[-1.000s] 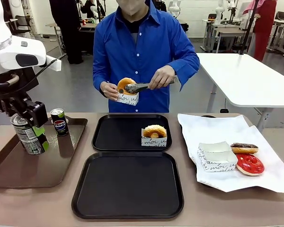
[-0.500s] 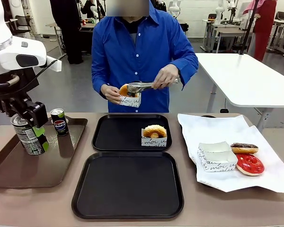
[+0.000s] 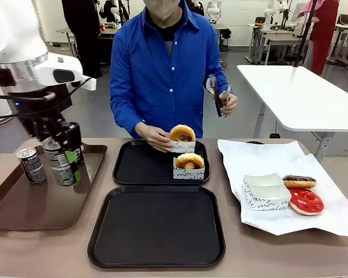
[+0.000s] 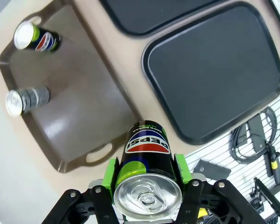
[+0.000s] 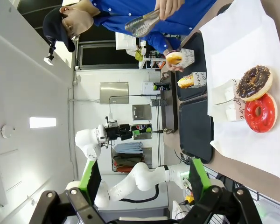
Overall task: Set up donuts and drinks on trays.
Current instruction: Pick up one Pepsi coke and place it on the Flat Tray.
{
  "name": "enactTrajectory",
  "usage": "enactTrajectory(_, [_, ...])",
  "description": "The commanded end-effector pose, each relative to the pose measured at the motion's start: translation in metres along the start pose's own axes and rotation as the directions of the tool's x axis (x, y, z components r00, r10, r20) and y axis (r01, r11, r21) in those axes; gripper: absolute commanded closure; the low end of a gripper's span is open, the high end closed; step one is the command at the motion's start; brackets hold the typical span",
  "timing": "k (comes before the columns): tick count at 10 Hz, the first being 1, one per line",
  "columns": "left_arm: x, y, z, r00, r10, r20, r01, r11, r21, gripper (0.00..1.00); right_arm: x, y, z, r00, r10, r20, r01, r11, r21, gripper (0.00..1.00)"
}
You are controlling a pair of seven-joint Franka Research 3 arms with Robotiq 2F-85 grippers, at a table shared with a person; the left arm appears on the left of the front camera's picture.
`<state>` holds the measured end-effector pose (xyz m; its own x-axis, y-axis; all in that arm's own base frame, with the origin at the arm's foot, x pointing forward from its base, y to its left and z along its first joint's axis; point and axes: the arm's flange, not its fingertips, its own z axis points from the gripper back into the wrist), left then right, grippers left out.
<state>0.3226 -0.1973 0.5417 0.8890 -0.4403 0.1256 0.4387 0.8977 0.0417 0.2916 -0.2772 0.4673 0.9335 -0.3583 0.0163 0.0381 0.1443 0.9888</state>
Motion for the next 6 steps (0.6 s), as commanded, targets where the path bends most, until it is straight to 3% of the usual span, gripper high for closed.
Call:
enactTrajectory(1, [0.038, -0.004, -0.008, 1.000, 0.014, 0.019, -0.014, 1.000, -0.020, 0.41, 0.000, 0.000, 0.000, 1.000, 0.001, -0.002, -0.001, 1.000, 0.014, 0.00])
enactTrajectory(3, [0.071, -0.009, -0.029, 0.995, 0.069, 0.067, -0.069, 0.998, -0.010, 0.41, 0.000, 0.000, 0.000, 1.000, 0.001, -0.002, -0.001, 1.000, 0.014, 0.00])
enactTrajectory(6, [0.109, -0.014, -0.060, 0.988, 0.138, 0.068, -0.139, 0.990, 0.016, 0.41, 0.000, 0.000, 0.000, 1.000, 0.001, -0.002, -0.001, 1.000, 0.014, 0.00])
